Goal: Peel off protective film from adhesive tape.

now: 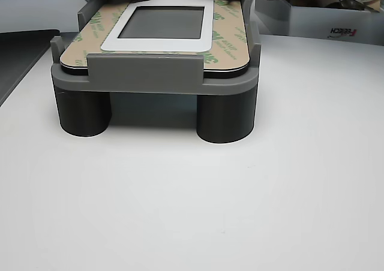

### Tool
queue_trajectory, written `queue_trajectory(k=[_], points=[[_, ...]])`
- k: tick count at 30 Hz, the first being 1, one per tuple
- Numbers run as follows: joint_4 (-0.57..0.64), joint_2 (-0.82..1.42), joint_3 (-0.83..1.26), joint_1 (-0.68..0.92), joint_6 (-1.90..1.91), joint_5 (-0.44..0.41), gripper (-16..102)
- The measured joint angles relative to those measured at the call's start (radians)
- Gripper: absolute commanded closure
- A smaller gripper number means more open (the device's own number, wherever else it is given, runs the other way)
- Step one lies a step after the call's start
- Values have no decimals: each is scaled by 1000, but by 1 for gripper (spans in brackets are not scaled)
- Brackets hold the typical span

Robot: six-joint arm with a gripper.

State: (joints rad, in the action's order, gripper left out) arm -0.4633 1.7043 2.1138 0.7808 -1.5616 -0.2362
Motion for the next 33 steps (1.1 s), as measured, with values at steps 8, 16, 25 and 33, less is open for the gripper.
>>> queue_trajectory(k=[8,16,25,33], points=[[15,6,0,0,2,6,97],[20,26,18,0,-12,3,97],[28,-12,-14,-17,-66,17,97],[38,-14,-2,-20,-55,23,97]])
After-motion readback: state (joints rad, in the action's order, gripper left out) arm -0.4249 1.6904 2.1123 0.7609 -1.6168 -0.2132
